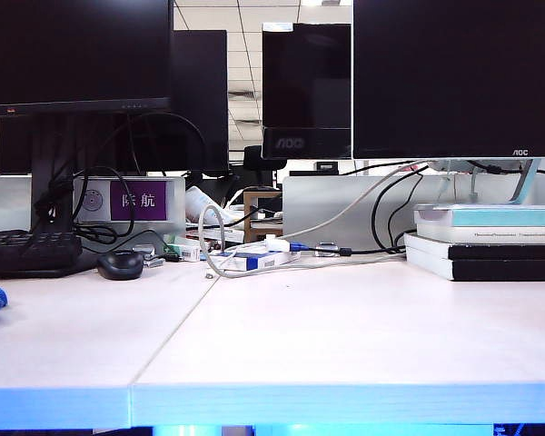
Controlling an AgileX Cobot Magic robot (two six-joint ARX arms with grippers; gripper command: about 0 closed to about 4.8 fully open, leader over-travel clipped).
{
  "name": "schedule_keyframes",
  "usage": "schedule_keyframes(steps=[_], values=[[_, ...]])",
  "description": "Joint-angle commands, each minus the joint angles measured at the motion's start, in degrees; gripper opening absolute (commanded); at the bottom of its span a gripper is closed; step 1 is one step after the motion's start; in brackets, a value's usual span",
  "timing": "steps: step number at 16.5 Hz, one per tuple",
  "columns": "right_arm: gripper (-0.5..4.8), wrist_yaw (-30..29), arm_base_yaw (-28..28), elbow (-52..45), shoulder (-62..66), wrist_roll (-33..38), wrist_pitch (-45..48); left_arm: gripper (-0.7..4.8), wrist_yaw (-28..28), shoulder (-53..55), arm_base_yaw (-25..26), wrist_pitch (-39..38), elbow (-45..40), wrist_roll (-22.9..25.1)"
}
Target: Wipe the table from left to right using the rag.
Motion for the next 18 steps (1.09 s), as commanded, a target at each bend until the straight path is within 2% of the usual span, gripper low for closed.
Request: schedule_keyframes(steps=[1, 3, 5, 7, 10, 11, 12, 14, 15, 17, 18], values=[[-0.01, -0.2, 0.11, 1.16, -0.07, 9.62, 5.62, -0.05, -4.59, -0.11, 0.0, -0.83, -0.07, -8.48], [-0.01, -0.15, 0.09, 5.7, -0.07, 11.78, 5.81, -0.05, -6.86, -0.11, 0.0, -0.5, 0.87, -14.84], [-0.02, 0.28, 0.02, 12.39, 1.29, 11.74, 4.42, -0.05, -7.34, -0.02, 0.0, 0.04, 4.11, -15.5], [-0.02, 0.28, 0.0, 19.98, 7.02, 10.75, 4.33, -0.05, -10.86, 2.1, 0.0, 1.2, 8.11, -15.5], [-0.01, -0.37, 0.02, 34.21, 21.62, 7.78, 7.1, -0.05, -13.14, 12.37, 0.0, 2.91, 15.23, -15.41], [-0.01, -2.32, 0.02, 39.74, 27.34, 7.76, 7.96, -0.05, -13.68, 17.59, 0.02, 2.93, 18.78, -15.41], [-0.01, -4.44, 0.0, 43.56, 31.1, 7.56, 7.93, -0.05, -13.7, 21.24, 0.02, 2.86, 21.55, -15.41], [-0.01, -14.05, 0.02, 53.53, 40.35, 4.24, 5.9, -0.05, -12.57, 30.93, 0.02, 1.16, 29.81, -14.38], [-0.01, -18.34, 0.02, 57.68, 44.17, 4.15, 4.15, -0.05, -12.57, 35.19, 0.02, -1.55, 34.05, -13.07], [-0.01, -30.67, 0.11, 66.29, 52.04, 4.15, 0.33, -0.05, -9.88, 44.92, 0.02, -10.93, 44.68, -10.16], [-0.01, -34.49, 0.17, 68.98, 54.29, 4.15, -1.14, -0.05, -9.7, 47.89, 0.02, -14.32, 47.93, -9.79]])
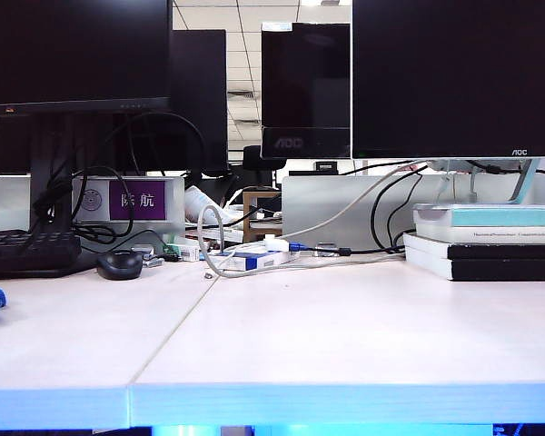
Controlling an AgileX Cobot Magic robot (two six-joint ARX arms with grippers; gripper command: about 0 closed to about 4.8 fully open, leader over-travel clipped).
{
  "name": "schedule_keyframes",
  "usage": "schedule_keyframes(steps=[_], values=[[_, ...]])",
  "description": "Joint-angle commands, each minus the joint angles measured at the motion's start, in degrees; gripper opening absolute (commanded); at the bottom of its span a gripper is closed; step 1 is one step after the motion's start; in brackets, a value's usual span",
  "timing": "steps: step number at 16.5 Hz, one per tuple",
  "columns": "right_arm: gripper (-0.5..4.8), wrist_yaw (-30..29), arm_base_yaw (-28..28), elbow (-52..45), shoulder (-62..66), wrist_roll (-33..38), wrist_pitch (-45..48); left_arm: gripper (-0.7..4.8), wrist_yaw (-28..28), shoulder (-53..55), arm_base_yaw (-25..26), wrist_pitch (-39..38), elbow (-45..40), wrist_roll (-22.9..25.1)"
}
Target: Wipe the table from left to right using the rag.
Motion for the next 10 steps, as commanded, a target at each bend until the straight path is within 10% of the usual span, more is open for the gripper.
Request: schedule_keyframes(steps=[1, 7, 10], values=[[-0.01, -13.46, 0.33, 8.92, 6.51, -0.37, -6.27, -0.05, 3.82, 9.44, 0.0, -12.15, 9.92, 1.97], [-0.01, -13.35, 13.07, 11.3, 7.39, -7.5, -17.59, -0.05, 13.66, 23.54, -0.04, -16.37, 11.82, 2.8], [-0.02, -3.48, 24.9, 11.26, 7.52, -7.48, -27.67, -0.05, 12.33, 26.77, -0.02, -16.57, 11.8, 5.38]])
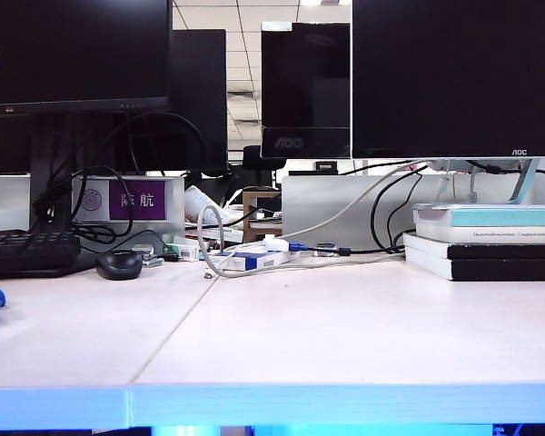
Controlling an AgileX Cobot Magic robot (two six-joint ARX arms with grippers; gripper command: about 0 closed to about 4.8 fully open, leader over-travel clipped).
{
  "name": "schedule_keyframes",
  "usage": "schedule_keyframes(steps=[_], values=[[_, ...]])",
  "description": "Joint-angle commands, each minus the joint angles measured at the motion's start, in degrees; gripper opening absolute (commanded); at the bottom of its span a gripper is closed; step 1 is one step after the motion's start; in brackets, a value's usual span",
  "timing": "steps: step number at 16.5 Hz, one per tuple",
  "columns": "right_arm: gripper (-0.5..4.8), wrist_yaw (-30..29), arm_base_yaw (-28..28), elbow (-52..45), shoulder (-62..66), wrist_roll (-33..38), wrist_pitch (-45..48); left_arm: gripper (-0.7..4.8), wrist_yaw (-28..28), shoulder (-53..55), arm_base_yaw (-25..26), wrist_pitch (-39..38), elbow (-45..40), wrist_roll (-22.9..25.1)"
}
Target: Wipe the table from left to right using the rag.
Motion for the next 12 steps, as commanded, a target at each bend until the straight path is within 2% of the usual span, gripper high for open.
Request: schedule_keyframes(steps=[1, 5, 9, 10, 12], values=[[-0.01, 11.76, 11.39, 0.22, 0.15, -0.37, -9.22, -0.05, -1.36, 2.36, 0.0, 0.28, 0.17, 3.1], [-0.01, 12.74, 17.16, 0.17, 0.52, -0.55, -7.91, -0.05, -2.19, 5.62, 0.0, -0.68, 0.15, 4.46], [-0.01, 12.48, 18.29, 0.17, 0.66, -0.55, -7.23, -0.03, -2.21, 11.15, 0.0, -1.16, 0.17, 4.44], [-0.01, 12.33, 18.29, 0.17, 0.68, -0.55, -7.23, 0.08, -2.32, 12.35, 0.0, -1.38, 0.17, 4.44], [-0.01, 12.35, 18.25, 0.2, 0.68, -0.55, -7.23, 1.25, -2.14, 14.58, 0.0, -1.62, 0.17, 3.82]])
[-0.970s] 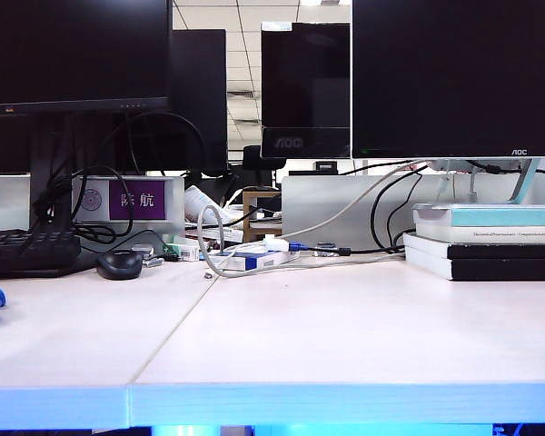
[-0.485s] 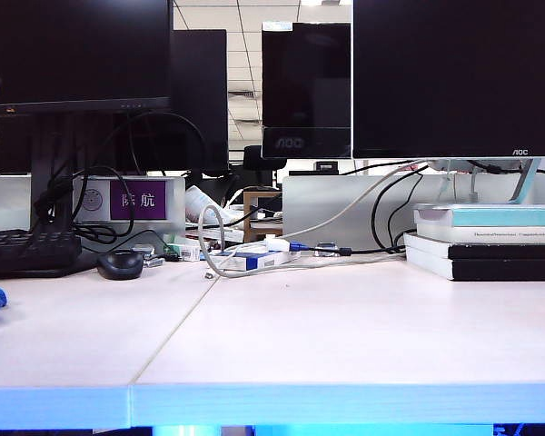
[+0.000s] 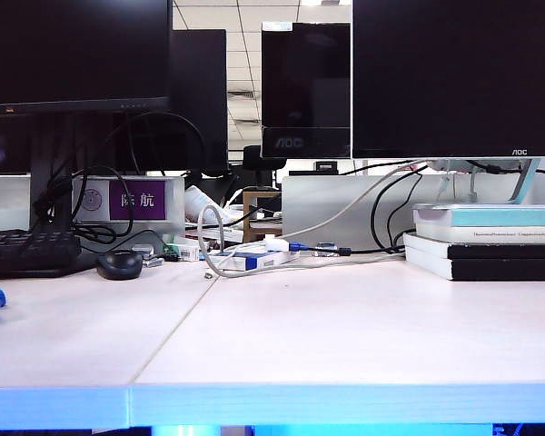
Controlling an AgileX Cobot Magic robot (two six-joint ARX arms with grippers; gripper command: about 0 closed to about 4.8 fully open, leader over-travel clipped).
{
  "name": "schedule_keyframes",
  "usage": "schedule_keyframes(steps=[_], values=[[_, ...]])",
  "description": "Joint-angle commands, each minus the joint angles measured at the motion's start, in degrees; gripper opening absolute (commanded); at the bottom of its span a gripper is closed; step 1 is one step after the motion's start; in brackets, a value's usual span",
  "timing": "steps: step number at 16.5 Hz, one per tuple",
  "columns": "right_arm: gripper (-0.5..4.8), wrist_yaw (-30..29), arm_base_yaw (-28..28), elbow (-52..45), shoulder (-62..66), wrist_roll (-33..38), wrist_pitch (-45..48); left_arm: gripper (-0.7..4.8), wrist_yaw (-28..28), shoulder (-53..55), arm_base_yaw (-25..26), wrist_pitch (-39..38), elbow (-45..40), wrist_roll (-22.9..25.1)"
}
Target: Wipe the table from left to right using the rag.
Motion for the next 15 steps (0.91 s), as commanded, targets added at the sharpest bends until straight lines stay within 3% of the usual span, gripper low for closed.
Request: schedule_keyframes(steps=[1, 10, 11, 15], values=[[-0.01, -0.31, 0.07, 0.33, -0.13, -0.15, 1.01, 1.65, 0.9, 2.78, 0.0, -0.39, 0.11, -0.42], [-0.01, -0.26, 0.09, 0.33, 0.13, -0.17, 1.44, 1.43, -0.24, 11.41, 0.0, 0.98, 0.09, -0.57], [-0.01, 1.49, 0.04, 0.33, 0.11, -0.15, 1.22, -0.06, 1.77, 15.21, -2.01, -0.11, 0.07, 2.25], [-0.01, 3.34, 0.02, 0.33, 0.09, -0.33, -0.85, -0.06, 2.62, 15.74, -8.35, -1.73, 0.04, 3.96]])
